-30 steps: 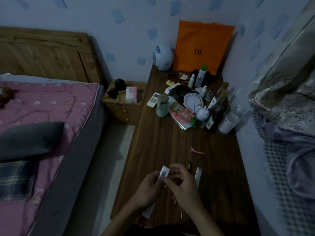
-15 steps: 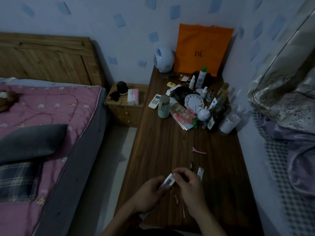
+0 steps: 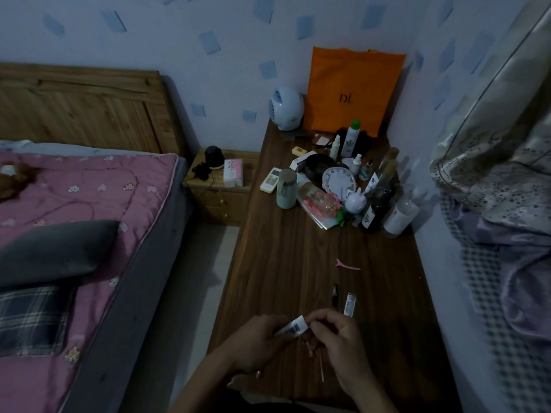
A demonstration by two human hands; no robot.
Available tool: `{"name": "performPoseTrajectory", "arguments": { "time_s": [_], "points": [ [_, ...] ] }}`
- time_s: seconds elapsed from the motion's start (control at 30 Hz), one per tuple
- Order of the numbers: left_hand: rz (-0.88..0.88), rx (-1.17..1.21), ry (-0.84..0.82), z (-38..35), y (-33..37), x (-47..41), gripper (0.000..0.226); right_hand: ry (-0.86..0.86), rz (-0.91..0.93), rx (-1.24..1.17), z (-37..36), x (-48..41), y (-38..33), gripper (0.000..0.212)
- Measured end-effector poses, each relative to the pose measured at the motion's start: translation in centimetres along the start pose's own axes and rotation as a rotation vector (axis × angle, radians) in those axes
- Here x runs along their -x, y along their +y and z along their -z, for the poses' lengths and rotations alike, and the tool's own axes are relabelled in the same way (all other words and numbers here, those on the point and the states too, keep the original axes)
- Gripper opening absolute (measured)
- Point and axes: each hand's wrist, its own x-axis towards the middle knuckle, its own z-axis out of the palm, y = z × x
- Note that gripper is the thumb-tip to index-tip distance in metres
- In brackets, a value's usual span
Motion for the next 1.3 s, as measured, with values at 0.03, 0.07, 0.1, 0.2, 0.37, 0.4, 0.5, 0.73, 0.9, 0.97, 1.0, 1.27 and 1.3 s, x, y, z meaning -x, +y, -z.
{"name": "performPoseTrajectory", "arguments": {
  "time_s": [0.03,0.07,0.1,0.2,0.37,0.4,0.5,0.73,0.9,0.97,1.0,1.27,1.3],
  "points": [
    [0.007,-0.036,-0.006,0.1,0.1,0.0,0.025,-0.005,-0.004,0.013,-0.1,0.1,0.0,0.013],
    [0.003,-0.071,-0.009,0.2,0.1,0.0,0.025,-0.012,-0.009,0.026,-0.2,0.2,0.0,0.010],
    [-0.010,-0.098,-0.014,0.3,0.2,0.0,0.025,-0.019,-0.019,0.034,-0.4,0.2,-0.1,0.010],
    [-0.038,-0.155,-0.047,0.5,0.6,0.0,0.023,-0.012,-0.082,0.011,-0.9,0.3,0.0,0.014],
    [0.046,-0.156,0.009,1.9,0.1,0.6,0.032,0.129,-0.251,-0.286,-1.0,0.1,0.5,0.010],
    [0.070,-0.161,0.052,2.5,-0.4,0.8,0.030,0.175,-0.297,-0.375,-1.0,0.0,0.6,0.008],
    [0.147,0.003,0.245,4.2,-2.1,1.6,0.018,0.286,-0.437,-0.629,-0.7,-0.4,0.8,0.013],
    [0.194,0.898,0.418,2.0,-1.1,0.6,0.071,0.307,-0.631,-0.982,-1.6,-0.4,-0.5,0.029],
    [0.109,0.946,0.562,0.4,2.0,-1.4,0.048,0.176,-0.630,-0.932,-3.5,-0.2,-1.8,0.050],
    [0.053,0.889,0.637,0.6,3.0,-1.6,0.038,0.140,-0.612,-0.946,-3.8,-0.1,-1.8,0.041],
    [0.034,0.864,0.663,0.8,3.4,-1.6,0.035,0.136,-0.605,-0.965,-3.8,-0.1,-1.7,0.033],
    [-0.096,0.635,0.710,0.9,5.4,-1.2,0.056,0.055,-0.598,-1.085,-3.8,0.0,-1.9,0.023],
    [-0.098,0.614,0.728,1.0,5.5,-1.2,0.057,0.051,-0.584,-1.098,-3.9,0.1,-2.0,0.023]
  ]
}}
